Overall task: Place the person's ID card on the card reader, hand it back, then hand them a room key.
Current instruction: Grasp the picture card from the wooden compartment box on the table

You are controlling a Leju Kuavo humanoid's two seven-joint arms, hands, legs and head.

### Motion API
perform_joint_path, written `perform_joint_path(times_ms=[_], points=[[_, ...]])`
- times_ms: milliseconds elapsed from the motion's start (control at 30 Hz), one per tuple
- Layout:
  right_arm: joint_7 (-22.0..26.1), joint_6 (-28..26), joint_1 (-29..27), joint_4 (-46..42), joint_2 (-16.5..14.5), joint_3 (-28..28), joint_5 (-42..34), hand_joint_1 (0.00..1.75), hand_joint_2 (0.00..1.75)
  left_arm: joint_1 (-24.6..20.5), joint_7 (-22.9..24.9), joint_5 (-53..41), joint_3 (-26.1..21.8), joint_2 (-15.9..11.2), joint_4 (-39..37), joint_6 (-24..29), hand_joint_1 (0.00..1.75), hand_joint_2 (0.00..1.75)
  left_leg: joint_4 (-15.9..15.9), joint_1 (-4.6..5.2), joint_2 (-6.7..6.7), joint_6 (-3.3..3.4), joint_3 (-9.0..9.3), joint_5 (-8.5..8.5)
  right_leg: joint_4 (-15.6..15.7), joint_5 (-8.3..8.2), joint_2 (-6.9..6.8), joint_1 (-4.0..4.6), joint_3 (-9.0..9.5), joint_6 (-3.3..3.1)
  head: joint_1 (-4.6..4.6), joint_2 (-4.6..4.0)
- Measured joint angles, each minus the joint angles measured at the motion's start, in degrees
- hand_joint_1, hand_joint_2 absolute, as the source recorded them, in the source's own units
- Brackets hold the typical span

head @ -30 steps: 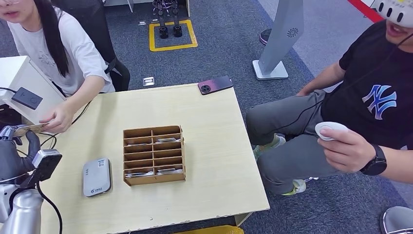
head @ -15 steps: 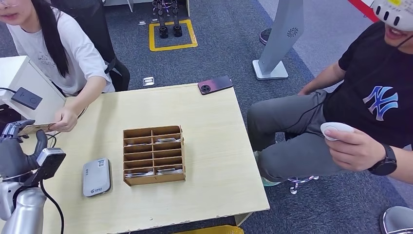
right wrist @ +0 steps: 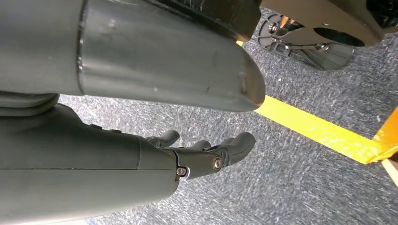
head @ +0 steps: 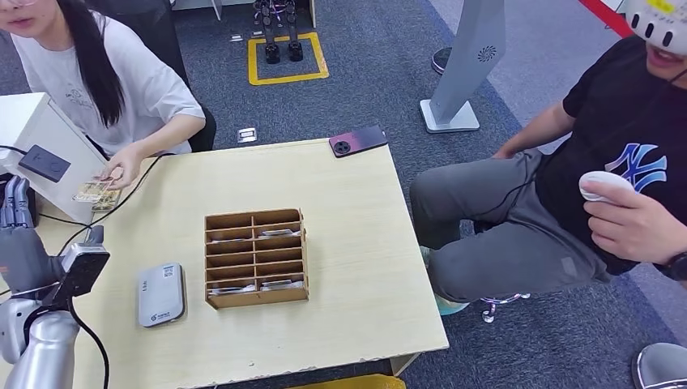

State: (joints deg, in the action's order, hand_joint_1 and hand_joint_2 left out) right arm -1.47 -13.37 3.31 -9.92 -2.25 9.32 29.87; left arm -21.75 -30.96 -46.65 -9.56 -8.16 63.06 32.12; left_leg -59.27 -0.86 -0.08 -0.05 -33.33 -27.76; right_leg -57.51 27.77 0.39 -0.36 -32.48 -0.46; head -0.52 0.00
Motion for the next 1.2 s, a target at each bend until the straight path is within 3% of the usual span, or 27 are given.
perform_joint_path(times_ms=[267, 600, 700, 800, 1000, 1067, 1200], points=[[0.18, -0.54, 0.0, 0.0, 0.0, -1.32, 0.08, 0.0, 0.0, 3.35, -1.63, 1.16, 3.84, -0.76, 3.95, -6.27, 0.0, 1.75, 0.0, 0.0, 0.01, 0.0, -0.02, 0.0, 0.0, 0.0, 0.01, 0.0, -0.02, 0.0, -0.01, 0.0], [0.21, -0.63, -0.01, 0.0, 0.0, -2.32, 0.07, 0.0, 0.0, 5.05, -1.87, 1.66, 6.05, -1.4, 6.56, -7.14, 0.0, 1.75, 0.0, -0.01, 0.0, 0.0, -0.03, 0.0, 0.0, 0.0, 0.0, 0.0, -0.03, 0.0, 0.0, 0.0], [0.27, -0.77, -0.01, 0.0, 0.0, -2.47, -0.15, 0.0, 0.0, 6.28, -3.13, 2.76, 6.7, -1.87, 8.04, -9.58, 0.0, 1.75, 0.0, 0.0, 0.03, -0.01, -0.03, -0.01, 0.0, 0.0, 0.05, 0.0, -0.03, 0.0, 0.0, 0.0], [0.04, -0.7, -0.09, 0.0, 0.0, -2.85, -0.64, 0.0, 0.0, 10.71, -4.17, 2.17, 8.48, -2.92, 13.07, -10.59, 0.0, 1.75, 0.01, 0.0, 0.13, -0.01, -0.03, -0.08, 0.0, 0.01, 0.18, 0.0, -0.05, 0.01, -0.01, 0.0], [-0.95, -0.98, -0.52, 0.0, 0.0, -4.25, -1.32, 0.0, 0.0, 24.26, -5.16, -1.63, 12.47, -5.84, 26.87, -8.76, 0.0, 1.75, 0.0, 0.03, 0.17, 0.05, -0.03, -0.28, 0.02, 0.2, 0.24, -0.01, -0.08, 0.12, 0.0, 0.0], [-0.89, -1.28, -0.58, 0.0, 0.0, -4.78, -1.54, 0.0, 0.0, 27.96, -3.32, -6.29, 13.91, -7.04, 30.48, -6.92, 0.0, 1.75, 0.01, 0.03, 0.14, 0.07, -0.03, -0.31, 0.02, 0.24, 0.21, -0.01, -0.07, 0.12, -0.01, 0.0], [-0.38, -1.68, -0.6, 0.0, 0.0, -5.8, -1.32, 0.0, 0.0, 32.45, 5.85, -22.64, 18.04, -10.97, 33.29, 0.2, 0.0, 1.75, 0.01, 0.03, 0.13, 0.09, -0.03, -0.32, 0.02, 0.26, 0.17, -0.01, -0.07, 0.1, 0.0, 0.0]])
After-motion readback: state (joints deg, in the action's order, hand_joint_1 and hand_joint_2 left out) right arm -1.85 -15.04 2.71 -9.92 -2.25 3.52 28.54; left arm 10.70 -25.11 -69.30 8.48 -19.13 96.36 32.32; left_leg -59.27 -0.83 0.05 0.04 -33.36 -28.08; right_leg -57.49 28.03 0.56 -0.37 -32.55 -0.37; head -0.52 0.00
